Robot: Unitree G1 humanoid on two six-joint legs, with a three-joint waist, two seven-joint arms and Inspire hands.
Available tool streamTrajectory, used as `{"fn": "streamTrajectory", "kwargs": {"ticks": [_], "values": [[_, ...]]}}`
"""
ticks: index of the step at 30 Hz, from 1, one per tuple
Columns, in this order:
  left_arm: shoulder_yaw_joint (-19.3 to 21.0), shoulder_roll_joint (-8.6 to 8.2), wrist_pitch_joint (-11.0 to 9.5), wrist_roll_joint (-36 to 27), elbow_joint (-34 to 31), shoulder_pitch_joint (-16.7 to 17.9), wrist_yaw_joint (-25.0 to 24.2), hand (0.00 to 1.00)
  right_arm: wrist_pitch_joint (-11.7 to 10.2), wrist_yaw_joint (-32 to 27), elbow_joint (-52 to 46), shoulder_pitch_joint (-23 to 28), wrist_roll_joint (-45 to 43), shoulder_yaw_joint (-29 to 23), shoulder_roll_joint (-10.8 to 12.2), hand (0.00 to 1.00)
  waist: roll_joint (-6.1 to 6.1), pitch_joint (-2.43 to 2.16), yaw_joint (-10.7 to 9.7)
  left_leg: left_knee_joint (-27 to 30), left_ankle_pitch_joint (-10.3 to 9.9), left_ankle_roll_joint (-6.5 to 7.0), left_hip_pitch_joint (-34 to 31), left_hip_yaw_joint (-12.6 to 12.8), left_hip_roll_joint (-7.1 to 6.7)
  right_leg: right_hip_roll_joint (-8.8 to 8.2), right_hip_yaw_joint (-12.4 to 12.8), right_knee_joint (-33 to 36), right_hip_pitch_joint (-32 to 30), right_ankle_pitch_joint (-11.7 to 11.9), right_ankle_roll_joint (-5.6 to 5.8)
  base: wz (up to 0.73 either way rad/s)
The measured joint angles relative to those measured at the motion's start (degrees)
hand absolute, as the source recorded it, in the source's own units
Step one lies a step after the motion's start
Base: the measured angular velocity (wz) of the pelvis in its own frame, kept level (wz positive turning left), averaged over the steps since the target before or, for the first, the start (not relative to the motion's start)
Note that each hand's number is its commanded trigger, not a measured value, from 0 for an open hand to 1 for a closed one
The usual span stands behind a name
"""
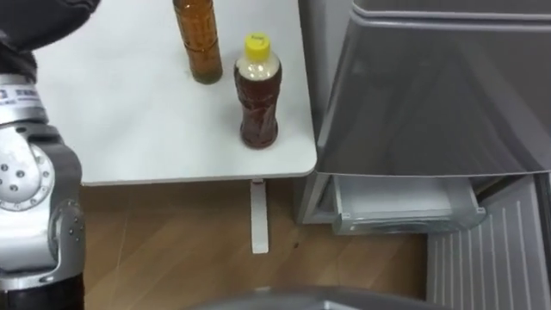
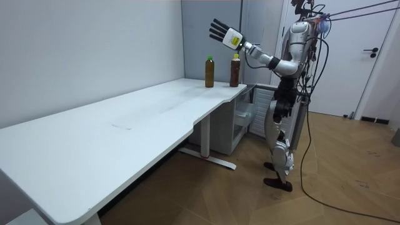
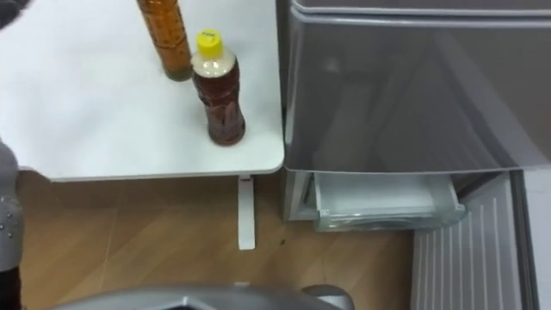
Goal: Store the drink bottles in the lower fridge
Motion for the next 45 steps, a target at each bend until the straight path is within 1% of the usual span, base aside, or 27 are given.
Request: {"fn": "streamTrajectory", "kwargs": {"ticks": [3,6,8,10,11,15,18,19,21,24,26,31,36,44,45], "values": [[-1.7,0.04,0.4,0.0,0.0,-2.0,-3.2,0.0,0.1,0.4,0.1,0.1,0.0,0.1,0.0,0.0,0.08,-0.06,-0.2,0.0,0.0,-0.05,-0.3,0.9,0.29,0.21,0.5,0.0,-0.6,0.1,-0.14,-0.13],[-2.8,0.04,0.7,0.0,0.0,-3.3,-5.7,0.0,0.1,0.5,0.1,0.2,-0.1,0.4,0.0,0.0,0.3,-0.14,-0.3,0.1,0.0,-0.06,-0.1,1.9,0.34,0.41,1.9,0.0,-0.9,0.1,-0.18,-0.19],[-3.7,0.03,0.9,0.2,0.0,-3.4,-6.7,0.0,0.1,0.5,0.3,-0.1,0.0,0.5,0.1,0.0,0.37,-0.15,-0.2,0.2,0.0,-0.07,0.0,2.7,0.37,0.49,2.7,0.0,-0.9,0.1,-0.19,-0.19],[-4.5,0.09,1.5,0.1,0.0,-3.4,-7.8,0.0,0.1,0.5,0.3,-0.1,0.0,0.7,0.4,0.0,0.34,-0.14,-0.5,0.2,0.0,-0.07,0.0,2.8,0.37,0.52,3.0,0.0,-1.0,0.1,-0.2,-0.09],[-4.6,0.1,2.2,-0.2,0.0,-3.4,-8.8,0.0,0.2,0.5,0.3,-0.1,0.0,1.2,0.5,0.0,0.34,-0.15,-0.6,0.2,0.0,-0.07,0.0,2.8,0.37,0.54,3.0,0.1,-1.1,0.1,-0.22,0.0],[-4.6,0.11,3.6,-0.2,0.0,-3.4,-10.9,0.0,1.9,1.0,0.2,-0.3,0.0,2.7,0.5,0.0,0.36,-0.18,-0.4,0.0,0.0,-0.07,-0.4,2.8,0.44,0.64,3.0,0.6,-1.8,0.3,-0.44,0.0],[-5.4,0.11,3.7,-0.2,0.0,-3.4,-12.1,0.0,2.7,1.1,0.1,-0.2,-0.1,2.9,0.5,0.0,0.32,-0.23,-0.3,0.0,0.0,-0.07,-0.4,2.8,0.44,0.8,2.7,0.9,-1.9,0.3,-0.49,0.0],[-5.5,0.1,3.8,-0.2,0.0,-3.4,-12.4,0.0,2.8,1.2,0.1,-0.2,-0.1,3.0,0.6,0.0,0.26,-0.27,-0.3,0.0,0.0,-0.07,-0.4,2.8,0.44,0.84,2.6,0.9,-1.8,0.3,-0.5,0.0],[-5.8,0.1,4.5,-0.2,0.0,-3.4,-13.9,0.0,3.4,1.6,-0.4,-0.2,-0.1,4.4,0.6,0.0,0.1,-0.59,-0.3,0.1,0.0,-0.07,-0.4,2.8,0.45,0.83,2.6,1.0,-1.9,0.4,-0.54,0.0],[-6.7,0.03,5.0,0.0,0.0,-3.4,-15.0,0.0,3.8,1.6,-0.8,-0.4,-0.3,5.0,0.7,0.0,0.07,-0.82,-0.1,0.2,0.0,-0.07,-0.4,2.8,0.44,0.82,2.6,1.0,-1.8,0.4,-0.53,0.0],[-6.8,-0.03,5.1,0.5,0.0,-3.4,-15.6,0.0,3.8,1.6,-1.5,-0.4,-0.3,5.0,0.8,0.0,0.05,-0.8,-0.2,0.2,0.0,-0.07,-0.4,2.8,0.44,0.86,3.0,1.0,-1.8,0.4,-0.54,0.0],[-6.8,-0.05,5.7,0.4,0.0,-3.4,-15.7,0.0,3.8,1.5,-1.8,-1.0,-0.4,5.0,0.8,0.0,-0.05,-0.74,-0.2,0.2,0.0,-0.08,-0.3,2.8,0.45,0.78,3.0,1.0,-1.7,0.4,-0.54,0.0],[-6.8,-0.06,5.8,0.4,0.1,-3.4,-16.1,0.0,3.8,1.4,-1.6,-1.7,-0.4,5.0,0.8,0.0,-0.32,-0.54,-0.2,0.1,0.0,-0.08,-0.3,2.8,0.45,0.83,2.9,1.0,-1.7,0.4,-0.54,0.0],[-6.8,-0.41,6.4,0.4,2.9,-3.4,-17.3,0.0,3.8,0.8,-1.6,-2.6,-2.2,4.9,0.8,0.0,0.25,-0.21,-0.2,0.0,0.0,-0.08,-0.3,2.8,0.47,0.88,2.9,0.9,-1.6,0.4,-0.53,0.0],[-6.8,-0.49,6.7,0.4,3.2,-3.3,-17.5,0.0,3.8,0.8,-1.5,-2.6,-2.2,4.9,0.9,0.0,0.27,-0.19,-0.2,0.0,0.0,-0.08,-0.2,2.8,0.48,0.89,2.9,0.9,-1.7,0.3,-0.53,0.0]]}}
